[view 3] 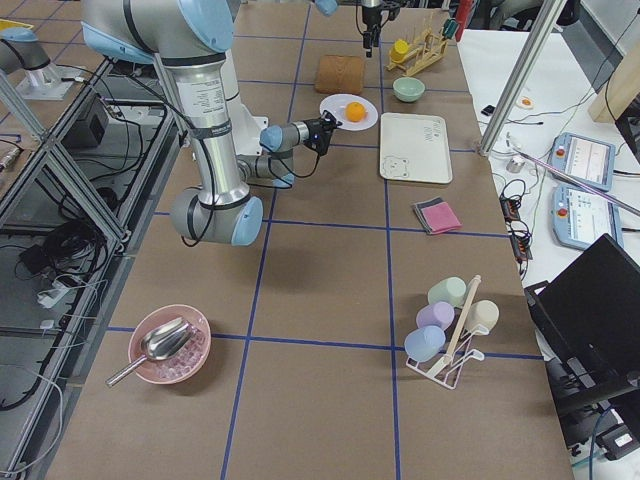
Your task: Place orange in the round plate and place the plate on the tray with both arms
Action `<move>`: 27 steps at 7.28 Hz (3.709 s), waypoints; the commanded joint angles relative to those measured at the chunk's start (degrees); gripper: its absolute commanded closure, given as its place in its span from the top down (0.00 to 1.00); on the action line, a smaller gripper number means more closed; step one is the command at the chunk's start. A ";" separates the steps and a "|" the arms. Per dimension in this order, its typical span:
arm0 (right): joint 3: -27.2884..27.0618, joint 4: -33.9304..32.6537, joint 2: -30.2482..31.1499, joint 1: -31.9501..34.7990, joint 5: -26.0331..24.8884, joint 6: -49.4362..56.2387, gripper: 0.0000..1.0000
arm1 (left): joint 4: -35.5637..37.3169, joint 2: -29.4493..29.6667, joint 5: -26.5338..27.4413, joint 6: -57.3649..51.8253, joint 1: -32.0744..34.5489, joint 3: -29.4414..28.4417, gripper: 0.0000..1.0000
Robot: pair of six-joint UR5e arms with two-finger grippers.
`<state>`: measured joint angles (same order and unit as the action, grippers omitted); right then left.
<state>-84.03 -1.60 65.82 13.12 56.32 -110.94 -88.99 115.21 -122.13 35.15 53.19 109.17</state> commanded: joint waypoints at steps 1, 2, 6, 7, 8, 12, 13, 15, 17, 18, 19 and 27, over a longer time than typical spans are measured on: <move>7.84 -0.51 -5.14 7.40 -1.48 -5.83 0.00 | 0.13 -0.16 -1.26 0.00 0.86 0.69 0.99; 17.66 -1.99 -12.57 10.83 -1.22 -8.39 0.00 | 0.22 -0.33 -1.44 0.00 0.86 1.04 0.99; 27.50 -17.65 -20.03 13.51 -0.34 -18.35 0.00 | 0.39 -0.60 -1.44 0.53 0.78 1.75 0.99; 28.12 -17.65 -20.03 13.07 -0.25 -18.26 0.00 | 0.39 -0.60 -1.44 0.53 0.77 1.83 0.99; 28.21 -17.65 -20.03 12.98 -0.25 -18.26 0.41 | 0.39 -0.60 -1.44 0.53 0.77 1.83 0.99; 9.56 -17.65 -8.21 10.70 -0.25 -17.48 1.00 | 0.39 -0.51 -1.44 1.32 0.69 2.09 0.99; 4.19 -17.38 -3.81 9.39 -0.08 -17.47 1.00 | 0.39 -0.51 -1.44 1.32 0.69 2.01 0.99; -0.51 -17.21 -0.62 10.51 9.70 -5.79 1.00 | 0.39 -0.68 -1.35 1.24 0.77 2.09 0.99; -1.31 -17.29 3.06 19.35 27.00 12.95 1.00 | 0.22 -2.09 -1.27 0.45 1.04 2.18 0.99; -2.45 -17.64 6.65 25.75 39.27 23.03 1.00 | 0.13 -4.01 -1.18 -0.69 1.04 2.71 0.99; -3.07 -17.91 11.21 31.81 51.13 36.97 1.00 | 0.22 -5.76 -0.74 -4.70 1.73 3.23 0.99; -7.96 -64.28 25.15 62.33 72.78 116.29 1.00 | -0.14 -20.87 -1.44 -30.90 14.55 5.69 0.99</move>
<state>-89.15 -51.87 90.99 70.66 128.24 -7.63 -89.16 97.62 -123.13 8.74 64.61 114.48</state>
